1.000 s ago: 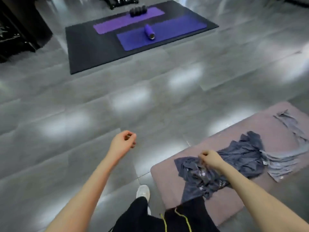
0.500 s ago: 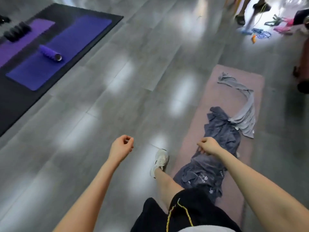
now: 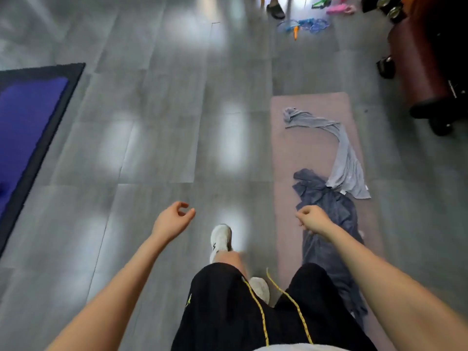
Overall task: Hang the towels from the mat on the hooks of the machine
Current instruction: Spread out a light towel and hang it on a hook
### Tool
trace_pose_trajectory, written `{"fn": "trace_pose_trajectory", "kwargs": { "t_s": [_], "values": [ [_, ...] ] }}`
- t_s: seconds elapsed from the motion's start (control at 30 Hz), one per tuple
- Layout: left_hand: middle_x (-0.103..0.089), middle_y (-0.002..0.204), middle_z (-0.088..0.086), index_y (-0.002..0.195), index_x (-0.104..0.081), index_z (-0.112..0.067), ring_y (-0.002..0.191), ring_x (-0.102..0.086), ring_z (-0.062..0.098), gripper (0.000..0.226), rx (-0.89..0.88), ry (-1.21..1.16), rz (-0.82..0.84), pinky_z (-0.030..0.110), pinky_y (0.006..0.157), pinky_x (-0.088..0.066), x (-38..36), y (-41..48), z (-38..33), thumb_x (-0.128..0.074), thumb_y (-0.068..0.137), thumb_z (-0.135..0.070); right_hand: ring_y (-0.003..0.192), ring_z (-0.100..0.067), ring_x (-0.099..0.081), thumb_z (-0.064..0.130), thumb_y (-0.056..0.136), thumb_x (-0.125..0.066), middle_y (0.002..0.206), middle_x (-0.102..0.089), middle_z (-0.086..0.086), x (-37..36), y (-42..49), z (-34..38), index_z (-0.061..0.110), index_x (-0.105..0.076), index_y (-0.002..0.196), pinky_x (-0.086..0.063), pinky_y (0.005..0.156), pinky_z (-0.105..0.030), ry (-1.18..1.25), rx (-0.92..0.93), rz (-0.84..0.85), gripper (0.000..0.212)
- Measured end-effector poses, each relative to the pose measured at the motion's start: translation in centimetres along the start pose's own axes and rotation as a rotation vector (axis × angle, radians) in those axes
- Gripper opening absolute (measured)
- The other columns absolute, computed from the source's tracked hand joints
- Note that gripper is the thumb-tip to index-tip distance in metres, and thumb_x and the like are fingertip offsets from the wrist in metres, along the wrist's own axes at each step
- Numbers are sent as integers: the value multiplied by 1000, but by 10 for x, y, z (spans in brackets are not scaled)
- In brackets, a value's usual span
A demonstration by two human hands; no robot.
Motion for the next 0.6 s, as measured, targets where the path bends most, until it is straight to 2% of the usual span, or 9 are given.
{"fn": "trace_pose_trajectory", "kwargs": {
  "t_s": [0.13,0.33,0.4,0.47,0.6],
  "values": [
    [-65,110,4,127,-50,-16,102,-60,23,47,-141,110,147,32,86,-45,-2,113,-91,-57,88,-41,52,-18,-53,12,90,-47,70,-61,-9,32,62,11,11,-59,73,-37,44,-22,129,-109,-112,20],
    [-66,109,3,125,-49,-16,100,-61,22,42,-391,383,405,29,83,-45,-43,264,-249,-54,90,-39,47,-21,-46,4,88,-43,60,-53,-14,71,141,7,8,-53,65,-34,43,-21,394,-429,-301,25],
    [-66,108,3,125,-50,-16,101,-61,23,41,-479,489,469,29,84,-45,-66,303,-295,-53,91,-39,45,-20,-45,5,88,-45,55,-53,-10,77,166,2,11,-50,58,-31,41,-18,474,-519,-361,31],
    [-66,108,2,125,-50,-17,103,-60,23,41,-555,571,517,29,84,-45,-97,339,-335,-52,91,-38,51,-23,-50,10,87,-48,55,-57,-8,80,197,-10,13,-51,55,-32,46,-19,522,-582,-407,32],
    [-66,107,3,125,-48,-16,104,-59,24,41,-625,698,620,31,84,-45,-173,396,-392,-51,91,-38,61,-25,-55,13,87,-51,57,-61,-6,88,255,-37,12,-57,61,-36,55,-25,594,-628,-477,27]
  ]
}}
Point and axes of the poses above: each hand's wrist, its own y-axis towards the middle knuckle, its own x-axis out of the back of the hand, z = x × y, the point moved 1 cm from there along y, towards the middle knuckle
